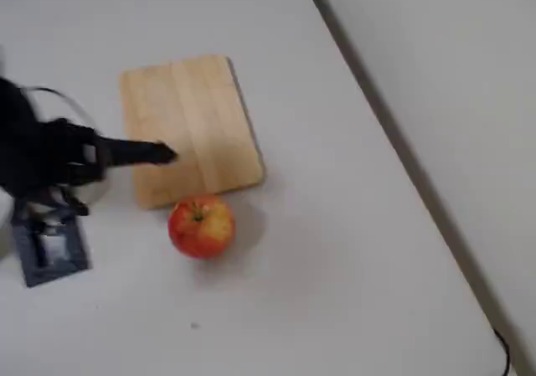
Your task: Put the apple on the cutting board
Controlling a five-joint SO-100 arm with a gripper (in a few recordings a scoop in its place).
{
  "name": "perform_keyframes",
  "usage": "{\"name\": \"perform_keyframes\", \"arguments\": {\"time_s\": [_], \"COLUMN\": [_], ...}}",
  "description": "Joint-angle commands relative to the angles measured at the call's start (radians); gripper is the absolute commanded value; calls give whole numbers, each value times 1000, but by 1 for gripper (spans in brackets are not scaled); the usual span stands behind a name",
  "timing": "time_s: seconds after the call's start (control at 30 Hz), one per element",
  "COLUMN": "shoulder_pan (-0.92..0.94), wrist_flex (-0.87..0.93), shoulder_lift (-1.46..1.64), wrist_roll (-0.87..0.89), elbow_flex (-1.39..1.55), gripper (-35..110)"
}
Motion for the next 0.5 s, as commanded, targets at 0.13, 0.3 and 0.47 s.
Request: {"name": "perform_keyframes", "arguments": {"time_s": [0.13,0.3,0.47], "shoulder_pan": [18,29,35], "wrist_flex": [144,216,253], "shoulder_lift": [-489,-678,-824], "wrist_roll": [-81,-86,-110], "elbow_flex": [-600,-888,-1058], "gripper": [72,73,72]}}
